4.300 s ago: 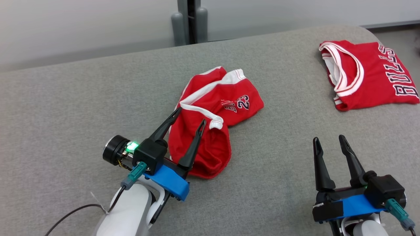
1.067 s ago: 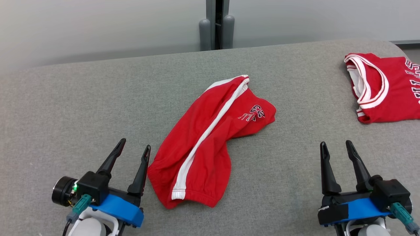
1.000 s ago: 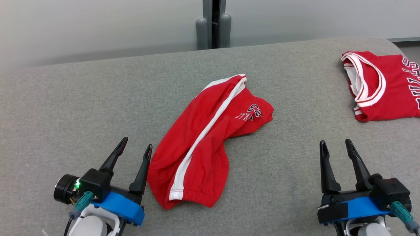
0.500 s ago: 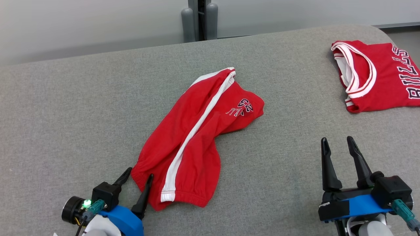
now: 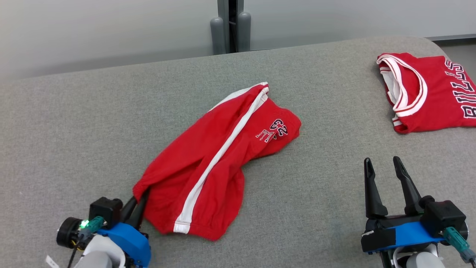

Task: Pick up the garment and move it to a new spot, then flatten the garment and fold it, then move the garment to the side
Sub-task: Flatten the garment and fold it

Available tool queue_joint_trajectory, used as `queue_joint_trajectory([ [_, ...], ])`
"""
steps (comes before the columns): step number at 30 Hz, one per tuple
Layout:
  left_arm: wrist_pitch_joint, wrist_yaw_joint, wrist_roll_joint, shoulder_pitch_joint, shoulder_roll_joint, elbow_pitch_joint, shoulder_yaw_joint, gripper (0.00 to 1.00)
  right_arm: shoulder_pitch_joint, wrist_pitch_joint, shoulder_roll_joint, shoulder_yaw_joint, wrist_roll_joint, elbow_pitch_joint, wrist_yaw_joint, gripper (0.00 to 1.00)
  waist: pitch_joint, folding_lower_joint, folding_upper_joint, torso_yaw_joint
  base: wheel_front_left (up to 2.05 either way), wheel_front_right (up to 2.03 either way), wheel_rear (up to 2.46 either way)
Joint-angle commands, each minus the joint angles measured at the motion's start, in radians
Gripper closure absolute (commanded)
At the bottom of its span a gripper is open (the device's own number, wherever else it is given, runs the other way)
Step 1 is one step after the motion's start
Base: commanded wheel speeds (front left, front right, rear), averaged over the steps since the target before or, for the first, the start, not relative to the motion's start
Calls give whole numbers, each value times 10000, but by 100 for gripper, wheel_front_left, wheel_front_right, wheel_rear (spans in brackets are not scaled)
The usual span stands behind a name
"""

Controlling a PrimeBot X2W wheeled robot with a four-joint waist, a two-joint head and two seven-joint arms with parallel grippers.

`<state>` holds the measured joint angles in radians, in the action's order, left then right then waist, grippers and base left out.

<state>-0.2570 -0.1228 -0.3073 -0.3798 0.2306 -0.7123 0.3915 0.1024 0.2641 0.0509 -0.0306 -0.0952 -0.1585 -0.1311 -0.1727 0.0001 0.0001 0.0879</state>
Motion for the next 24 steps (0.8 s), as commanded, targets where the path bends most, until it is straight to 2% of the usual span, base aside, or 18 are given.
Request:
queue_joint_trajectory([
  [1, -24, 65, -18, -117, 139, 13, -84, 100, -38, -4, -13, -21, 22, -31, 7, 0, 52, -1, -1, -36, 0, 0, 0],
  [10, -85, 549, -175, -110, 1130, 710, -1080, 100, -159, -4, -13, 69, -10, -94, 8, 0, 273, -1, -1, -132, 0, 0, 0],
  [14, -87, 666, -262, 80, 1323, 990, -1380, 98, -190, -4, -13, 92, -8, -121, 8, 0, 323, -1, -1, -85, 0, 0, 0],
  [15, -87, 672, -269, 129, 1344, 1011, -1410, 53, -202, -4, -13, 99, -12, -119, 8, 0, 324, -1, -1, -70, 0, 0, 0],
  [16, -88, 688, -246, 141, 1359, 1056, -1439, 0, -206, -4, -13, 104, -19, -116, 8, 0, 321, -1, -1, -56, 0, 0, 0],
  [24, -90, 1181, -66, 516, 1012, 2107, -1904, 0, -229, -5, -13, -3, -17, -94, 8, 0, 412, -1, -1, -61, 0, 0, 0],
])
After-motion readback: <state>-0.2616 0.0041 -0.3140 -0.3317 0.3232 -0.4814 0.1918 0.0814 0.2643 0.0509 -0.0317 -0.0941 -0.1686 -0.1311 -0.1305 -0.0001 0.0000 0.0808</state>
